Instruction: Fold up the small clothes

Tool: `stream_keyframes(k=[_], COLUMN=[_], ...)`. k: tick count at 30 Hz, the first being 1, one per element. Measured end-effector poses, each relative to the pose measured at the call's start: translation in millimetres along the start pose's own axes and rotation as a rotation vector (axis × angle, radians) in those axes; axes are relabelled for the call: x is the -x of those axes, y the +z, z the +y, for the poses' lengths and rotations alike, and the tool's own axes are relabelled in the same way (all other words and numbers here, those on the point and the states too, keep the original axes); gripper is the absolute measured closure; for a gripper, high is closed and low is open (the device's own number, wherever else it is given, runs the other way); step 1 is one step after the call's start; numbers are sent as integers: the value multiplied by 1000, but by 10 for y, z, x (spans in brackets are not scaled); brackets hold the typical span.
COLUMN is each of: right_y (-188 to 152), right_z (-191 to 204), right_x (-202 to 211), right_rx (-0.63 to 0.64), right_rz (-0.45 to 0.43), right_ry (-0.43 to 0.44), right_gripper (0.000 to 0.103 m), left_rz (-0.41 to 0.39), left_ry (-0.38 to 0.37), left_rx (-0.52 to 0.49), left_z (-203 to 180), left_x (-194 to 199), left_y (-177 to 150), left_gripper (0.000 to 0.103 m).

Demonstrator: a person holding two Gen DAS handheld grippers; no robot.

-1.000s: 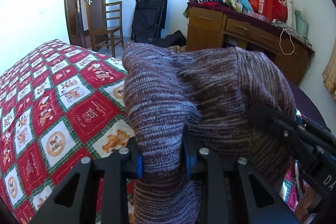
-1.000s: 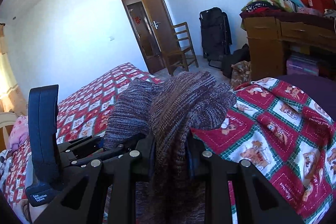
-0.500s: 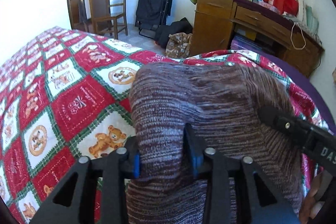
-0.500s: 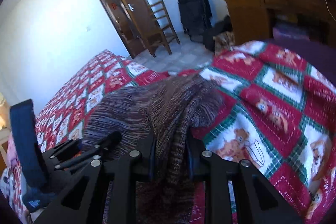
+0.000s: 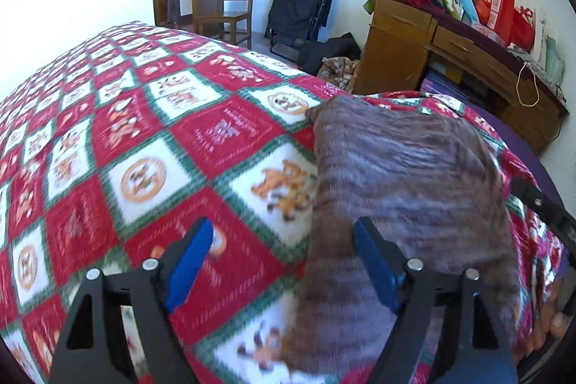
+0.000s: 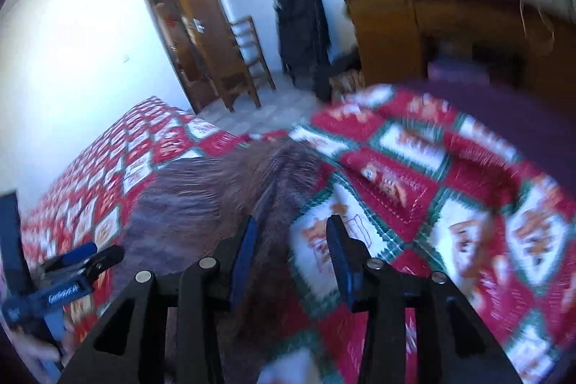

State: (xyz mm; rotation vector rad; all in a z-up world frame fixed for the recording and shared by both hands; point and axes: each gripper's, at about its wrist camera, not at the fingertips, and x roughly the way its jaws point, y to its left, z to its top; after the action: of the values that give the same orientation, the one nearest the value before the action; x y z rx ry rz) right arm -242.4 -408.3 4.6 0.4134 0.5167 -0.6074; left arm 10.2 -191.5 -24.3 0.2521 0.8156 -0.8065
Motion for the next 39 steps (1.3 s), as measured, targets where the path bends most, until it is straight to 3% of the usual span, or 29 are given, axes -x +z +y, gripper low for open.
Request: stream_keyframes(k=[4, 6, 9, 14, 25, 29, 31, 33, 35, 37, 39], right_y=[-136, -253, -443, -608, -703, -794, -852, -909, -927, -906, -885], right_z=[468, 742, 954, 766, 605, 524, 494, 478, 459, 459, 440], right_x=[300, 337, 305, 82, 288, 501, 674, 892, 1046, 1126, 1154], right_rx=[165, 262, 367, 328, 274, 197, 170, 167, 153, 135, 104], right_rz=[-35, 1, 37, 174, 160, 195, 165, 106, 59, 45, 43], right_ry=[98, 168, 168, 121, 68, 82, 83, 53, 40, 51, 28], right_gripper=[64, 73, 73, 74, 73, 72, 63, 25, 22, 22, 22], left_rz=[23, 34, 40, 54, 97, 123, 114, 72, 37, -2, -56], left_ry=[7, 37, 67, 96, 127, 107, 102, 95, 85, 75, 87], left_rx=[1, -22, -36, -40, -49, -26, -29, -29, -20, -10, -16], left_z=[-71, -139, -185, -161, -219, -205, -231, -264, -292, -317, -366], left_x=[35, 20, 28, 17, 147, 291, 386, 561, 706, 873, 1061], left_y=[-145, -215, -285, -378, -656, -812, -881, -954, -990, -1021, -1039], left_gripper=[20, 20, 20, 20, 20, 20, 20, 20, 16, 3, 2])
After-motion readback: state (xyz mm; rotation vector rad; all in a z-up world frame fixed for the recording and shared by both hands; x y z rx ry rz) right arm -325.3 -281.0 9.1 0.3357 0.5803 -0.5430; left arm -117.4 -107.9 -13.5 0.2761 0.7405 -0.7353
